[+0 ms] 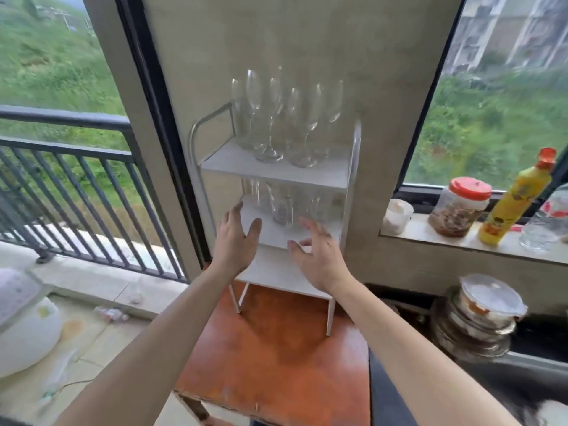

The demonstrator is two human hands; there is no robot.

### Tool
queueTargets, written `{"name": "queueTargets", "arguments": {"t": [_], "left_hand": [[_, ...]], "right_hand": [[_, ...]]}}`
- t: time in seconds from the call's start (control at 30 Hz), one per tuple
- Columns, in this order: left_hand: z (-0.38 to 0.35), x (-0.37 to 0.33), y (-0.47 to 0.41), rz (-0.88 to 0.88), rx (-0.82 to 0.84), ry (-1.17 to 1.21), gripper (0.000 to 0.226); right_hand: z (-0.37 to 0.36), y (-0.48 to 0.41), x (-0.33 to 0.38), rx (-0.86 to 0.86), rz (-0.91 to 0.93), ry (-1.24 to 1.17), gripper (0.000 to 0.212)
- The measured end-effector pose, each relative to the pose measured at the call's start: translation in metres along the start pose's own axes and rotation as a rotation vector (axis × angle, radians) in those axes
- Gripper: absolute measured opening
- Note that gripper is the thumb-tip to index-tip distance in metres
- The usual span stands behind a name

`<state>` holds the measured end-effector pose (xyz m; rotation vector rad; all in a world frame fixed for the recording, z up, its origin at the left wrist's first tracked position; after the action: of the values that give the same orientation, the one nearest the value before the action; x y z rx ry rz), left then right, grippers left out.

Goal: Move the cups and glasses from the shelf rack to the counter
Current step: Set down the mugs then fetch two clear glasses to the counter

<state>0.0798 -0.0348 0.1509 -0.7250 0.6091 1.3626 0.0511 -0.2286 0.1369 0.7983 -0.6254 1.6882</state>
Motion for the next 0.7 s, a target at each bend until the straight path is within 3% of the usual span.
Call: {"name": "queueTargets", "arguments": {"t": [0.2, 0.43, 0.57, 0.7], "left_hand": [[-0.003, 0.001, -0.05, -0.028, -0.042, 0.219, 0.048], [-0.01, 0.006, -0.073, 0.029, -0.014, 0.75, 0.035], [-0.008, 0.001, -0.069, 0.036, 0.0, 0.8, 0.018], [-0.006, 0.013, -0.054, 0.117, -0.025, 0.754, 0.032]], "right_hand": [[-0.003, -0.029, -0.009, -0.079, -0.036, -0.196, 0.048], [-0.013, -0.053, -0.006, -0.01, -0.02, -0.668, 0.03], [-0.018, -0.054, 0.0, 0.049, -0.033, -0.658, 0.028], [-0.018, -0.042, -0.002, 0.021, -0.059, -0.659, 0.03]]}}
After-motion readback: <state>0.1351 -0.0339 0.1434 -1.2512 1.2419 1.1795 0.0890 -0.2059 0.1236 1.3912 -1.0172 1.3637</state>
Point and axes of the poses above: each hand's wrist, its own y-axis away from the middle knuckle, its own z-axis out of the back of the hand, x = y × z, the point moved 10 cm from there along -y, towards the middle knuckle, and after that the axes turned 14 degrees about x, right-handed, at the moved point
